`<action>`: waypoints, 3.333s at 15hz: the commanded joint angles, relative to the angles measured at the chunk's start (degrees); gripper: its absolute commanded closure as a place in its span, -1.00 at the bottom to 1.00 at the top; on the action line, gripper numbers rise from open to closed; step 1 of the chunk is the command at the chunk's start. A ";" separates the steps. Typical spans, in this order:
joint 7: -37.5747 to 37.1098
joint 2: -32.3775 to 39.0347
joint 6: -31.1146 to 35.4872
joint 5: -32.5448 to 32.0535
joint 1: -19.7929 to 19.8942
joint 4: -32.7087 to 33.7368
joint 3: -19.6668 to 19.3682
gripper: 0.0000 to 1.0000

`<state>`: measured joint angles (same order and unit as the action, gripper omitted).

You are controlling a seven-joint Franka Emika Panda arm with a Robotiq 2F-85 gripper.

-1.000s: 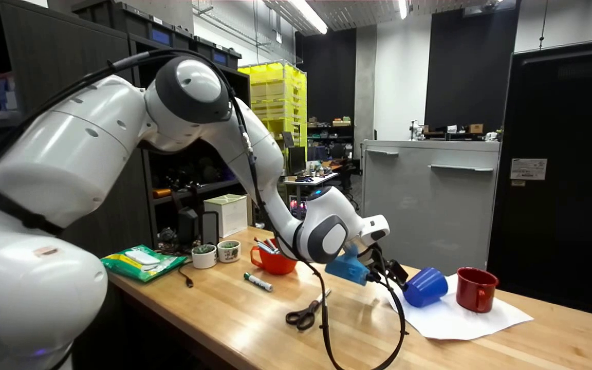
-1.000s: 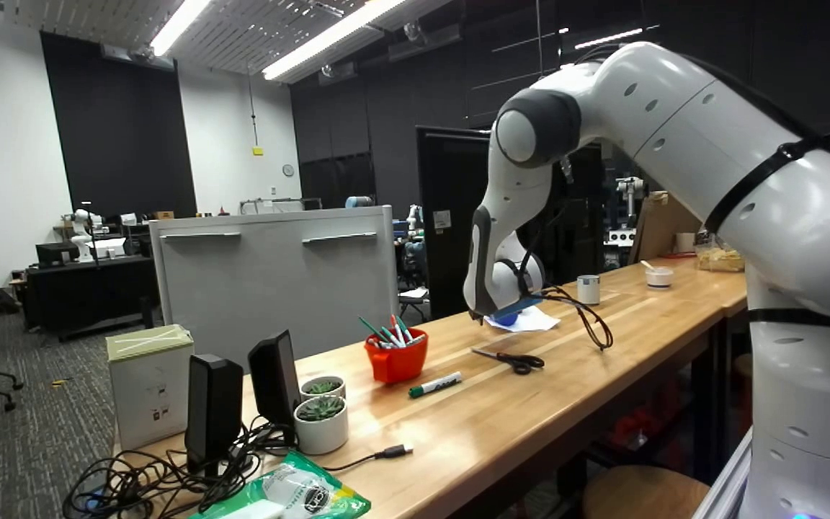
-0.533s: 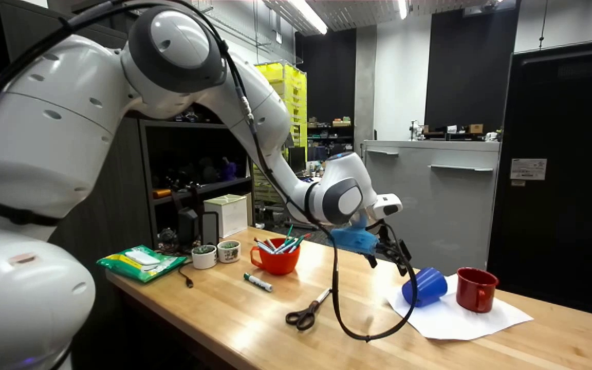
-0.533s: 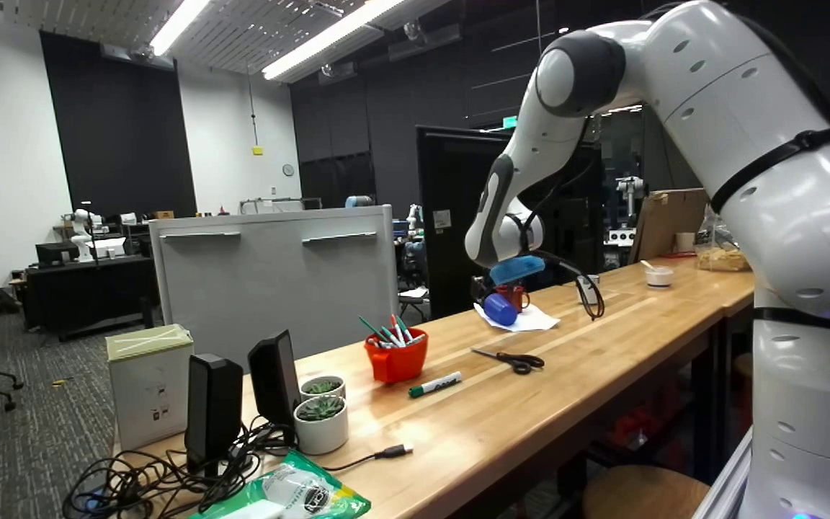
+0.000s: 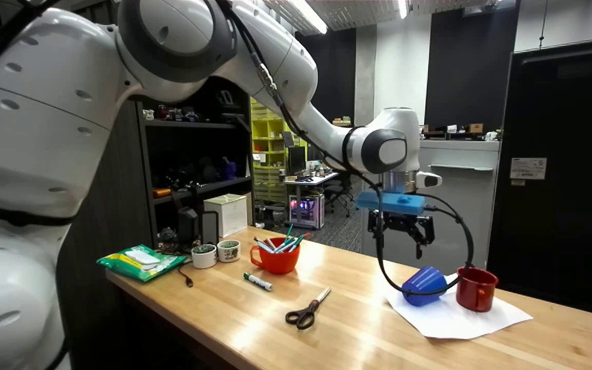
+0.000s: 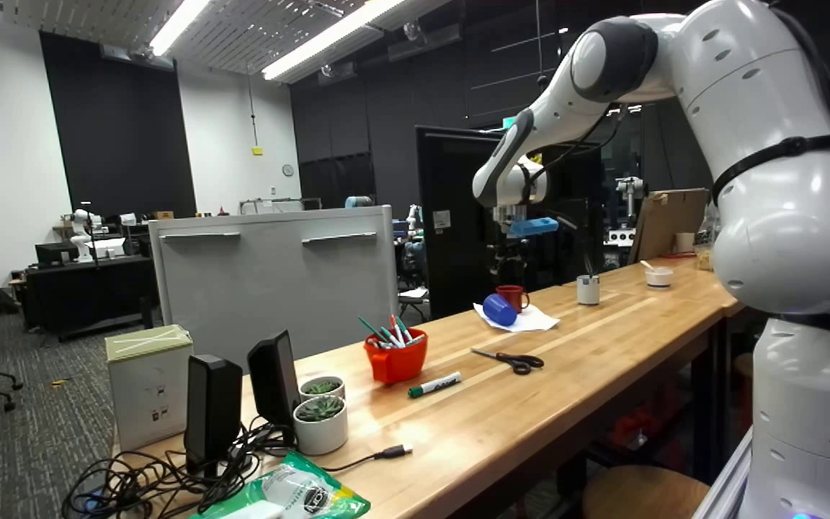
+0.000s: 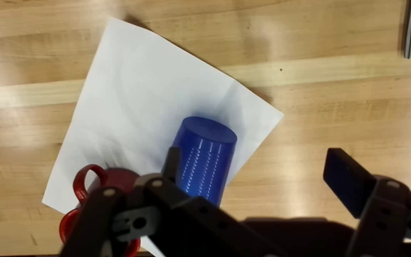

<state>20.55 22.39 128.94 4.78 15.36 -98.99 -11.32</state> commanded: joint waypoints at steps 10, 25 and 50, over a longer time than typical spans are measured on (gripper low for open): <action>7.36 17.08 -18.10 -4.36 6.14 25.00 2.88 -1.00; 19.65 31.70 -30.23 -11.15 5.57 48.31 3.95 -1.00; 42.24 50.54 -38.35 -13.27 5.08 77.86 4.74 -1.00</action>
<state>60.71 70.36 92.92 -8.37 19.95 -26.12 -7.17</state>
